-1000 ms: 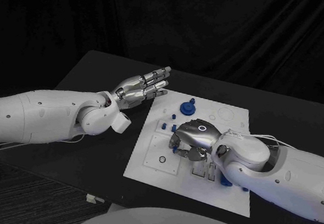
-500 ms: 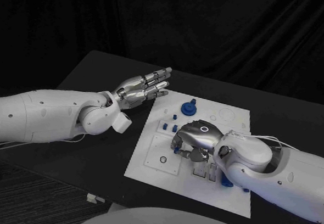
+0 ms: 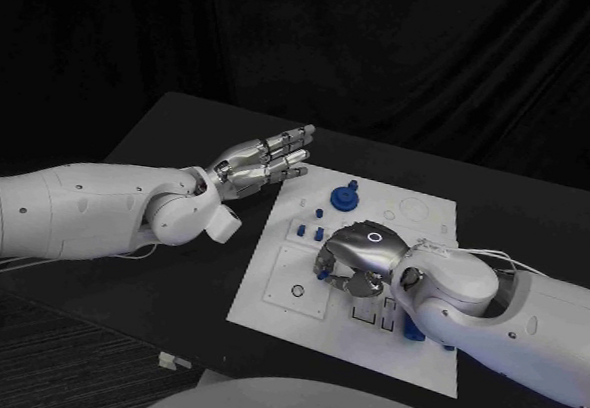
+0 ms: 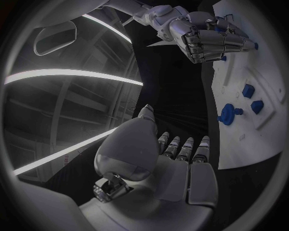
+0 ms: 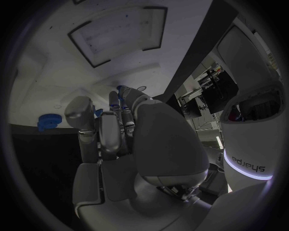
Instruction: Assemble the parts on the task board
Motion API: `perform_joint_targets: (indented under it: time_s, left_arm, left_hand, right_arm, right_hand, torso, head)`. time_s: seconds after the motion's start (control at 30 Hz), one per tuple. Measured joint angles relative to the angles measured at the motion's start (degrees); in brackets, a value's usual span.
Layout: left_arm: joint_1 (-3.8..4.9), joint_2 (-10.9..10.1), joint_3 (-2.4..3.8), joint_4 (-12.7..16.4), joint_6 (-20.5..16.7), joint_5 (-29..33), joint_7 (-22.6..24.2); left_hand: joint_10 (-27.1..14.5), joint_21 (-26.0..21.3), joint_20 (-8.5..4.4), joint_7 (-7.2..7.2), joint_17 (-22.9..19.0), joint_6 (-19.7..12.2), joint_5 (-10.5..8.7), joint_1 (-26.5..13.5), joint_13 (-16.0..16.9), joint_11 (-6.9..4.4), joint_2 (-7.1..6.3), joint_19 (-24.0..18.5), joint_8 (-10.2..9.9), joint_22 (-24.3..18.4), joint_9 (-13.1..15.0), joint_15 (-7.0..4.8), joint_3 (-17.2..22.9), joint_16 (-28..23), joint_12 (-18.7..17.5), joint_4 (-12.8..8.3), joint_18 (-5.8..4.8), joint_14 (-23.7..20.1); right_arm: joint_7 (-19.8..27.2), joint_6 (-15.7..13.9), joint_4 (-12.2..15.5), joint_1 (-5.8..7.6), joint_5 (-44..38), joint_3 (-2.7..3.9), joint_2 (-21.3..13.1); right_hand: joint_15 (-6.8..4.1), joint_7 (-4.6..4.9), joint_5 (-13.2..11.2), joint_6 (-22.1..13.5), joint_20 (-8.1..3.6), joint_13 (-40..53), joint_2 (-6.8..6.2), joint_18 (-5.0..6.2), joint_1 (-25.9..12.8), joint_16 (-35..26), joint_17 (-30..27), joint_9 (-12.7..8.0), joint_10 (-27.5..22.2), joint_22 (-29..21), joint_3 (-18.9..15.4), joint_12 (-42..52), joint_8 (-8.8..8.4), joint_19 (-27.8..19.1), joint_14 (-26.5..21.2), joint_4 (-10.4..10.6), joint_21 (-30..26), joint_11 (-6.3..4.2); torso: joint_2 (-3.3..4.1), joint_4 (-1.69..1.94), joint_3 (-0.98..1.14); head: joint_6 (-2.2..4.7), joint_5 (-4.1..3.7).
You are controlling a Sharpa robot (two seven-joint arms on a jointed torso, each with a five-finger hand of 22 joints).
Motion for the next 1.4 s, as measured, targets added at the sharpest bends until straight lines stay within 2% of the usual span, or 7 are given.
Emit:
perform_joint_targets:
  time_s: [0.3, 0.5, 0.53, 0.63, 0.83, 1.17, 1.4]
  left_arm:
    - [-0.05, 0.12, 0.00, -0.13, 0.20, 0.00, -0.30]
    - [-0.10, 0.26, 0.00, -0.27, 0.34, 0.00, -0.48]
    - [-0.11, 0.31, 0.00, -0.31, 0.37, 0.00, -0.52]
    - [-0.16, 0.39, 0.00, -0.40, 0.45, 0.00, -0.58]
    - [-0.24, 0.42, 0.00, -0.54, 0.56, 0.00, -0.68]
    - [-0.32, 0.26, 0.00, -0.60, 0.67, 0.00, -0.85]
    - [-0.39, -0.38, 0.00, -0.44, 0.72, 0.00, -0.93]
  left_hand:
    - [0.00, 0.00, 0.00, 0.00, 0.02, 0.00, 0.21, 0.23, 0.00, 0.00, 0.23, 0.00, 0.00, 0.03, 0.00, 0.09, 0.00, 0.00, 0.00, 0.00, 0.00, 0.09]
    - [-0.21, 0.00, 0.00, 0.20, 0.02, -0.20, 0.59, 0.49, 0.00, 0.20, 0.49, 0.00, 0.00, 0.02, 0.00, 0.30, 0.00, 0.00, 0.00, 0.00, 0.00, -0.12]
    - [-0.21, 0.00, 0.00, 0.20, 0.02, -0.20, 0.59, 0.49, 0.00, 0.20, 0.49, 0.00, 0.00, 0.03, 0.00, 0.30, 0.00, 0.00, 0.00, 0.00, 0.00, -0.12]
    - [-0.21, 0.00, 0.00, 0.20, 0.03, -0.20, 0.81, 0.49, 0.00, 0.20, 0.49, 0.00, 0.00, 0.02, 0.00, 0.31, 0.00, 0.00, 0.00, 0.00, 0.00, -0.11]
    - [0.00, 0.00, 0.00, 0.91, 0.04, 0.10, 1.09, 0.72, 0.00, 0.41, 0.72, 0.00, 0.00, 0.02, -0.01, 0.50, 0.00, 0.00, 0.00, 0.00, 0.00, 0.09]
    - [0.00, 0.00, 0.00, 2.31, -0.01, 1.05, 1.12, 0.95, 0.00, 0.41, 0.95, 0.00, 0.05, 0.03, 0.19, 0.50, 0.00, 0.00, 0.00, 0.00, 0.00, 0.09]
    - [0.00, 0.00, 0.00, 2.47, -0.01, 1.22, 1.32, 0.95, 0.00, 0.41, 0.94, 0.00, 0.22, 0.07, 0.25, 0.50, 0.00, 0.00, 0.00, 0.00, 0.00, 0.08]
  right_arm:
    - [0.00, 0.03, -0.03, 0.00, 0.00, 0.01, 0.03]
    - [-0.01, 0.11, -0.18, 0.00, -0.01, -0.04, 0.09]
    - [-0.02, 0.13, -0.23, -0.01, -0.01, -0.04, 0.11]
    - [-0.03, 0.17, -0.30, -0.01, -0.02, -0.04, 0.21]
    - [-0.02, 0.17, -0.41, -0.01, -0.03, -0.04, 0.27]
    - [0.15, -0.87, -0.49, -0.02, -0.03, -0.04, -0.34]
    - [0.27, -3.85, 1.05, 0.72, 0.00, -0.08, -4.17]
  right_hand:
    - [0.00, 0.00, 0.00, 0.00, 0.00, -0.05, 0.00, 0.00, 0.00, 0.00, -0.14, -0.03, 0.00, -0.01, 0.00, 0.00, -0.27, 0.00, 0.00, 0.00, -0.26, 0.01]
    - [0.42, 1.23, -0.96, -5.28, 0.45, -0.64, -0.83, -0.01, -0.84, -0.88, -0.91, -1.44, -1.20, -0.01, 0.01, -1.40, -3.37, -0.92, -0.42, 0.00, -2.12, 0.93]
    - [0.42, 1.12, -1.33, -6.72, 0.49, -0.81, -0.89, -0.01, -0.90, -0.89, -1.01, -1.80, -1.70, -0.01, 0.01, -1.65, -3.66, -0.96, -0.42, 0.00, -2.39, 1.04]
    - [0.98, -1.41, -2.69, -11.78, 1.10, -1.32, -1.89, 0.00, -2.50, -1.40, -1.60, -2.56, -3.85, -0.01, -0.25, -2.69, -3.71, -1.57, -0.97, 0.78, -3.82, 1.56]
    - [1.23, -3.02, -4.15, -15.86, 1.33, -1.57, -2.50, -0.01, -3.83, -1.74, -2.14, -2.61, -7.22, -0.02, -1.31, -3.34, -3.71, -2.15, -1.23, 1.78, -5.18, 2.24]
    - [1.23, -3.36, -7.78, -16.69, 1.33, -1.01, -1.91, 0.00, -6.39, -2.13, -2.30, -2.41, -8.85, -0.02, -4.65, -2.56, -3.71, -2.57, -1.64, 2.98, -6.15, 2.23]
    - [1.23, -2.97, -8.15, -16.47, 1.33, -0.71, -1.73, 0.00, -6.54, -1.89, -2.23, -2.23, -8.92, -0.03, -5.58, -1.94, -3.26, -2.57, -1.64, 3.37, -6.15, 2.16]
  torso:
    - [0.02, 0.00, 0.01]
    - [0.03, 0.02, -0.02]
    - [0.03, 0.04, -0.02]
    - [0.03, 0.08, -0.02]
    - [0.01, 0.11, -0.03]
    - [-0.01, 0.08, -0.07]
    - [-0.01, 0.07, -0.06]
  head:
    - [0.00, 0.20]
    - [0.00, 0.19]
    - [0.00, 0.12]
    - [0.00, 0.09]
    - [0.00, 0.02]
    - [0.00, 0.12]
    - [0.00, -0.20]
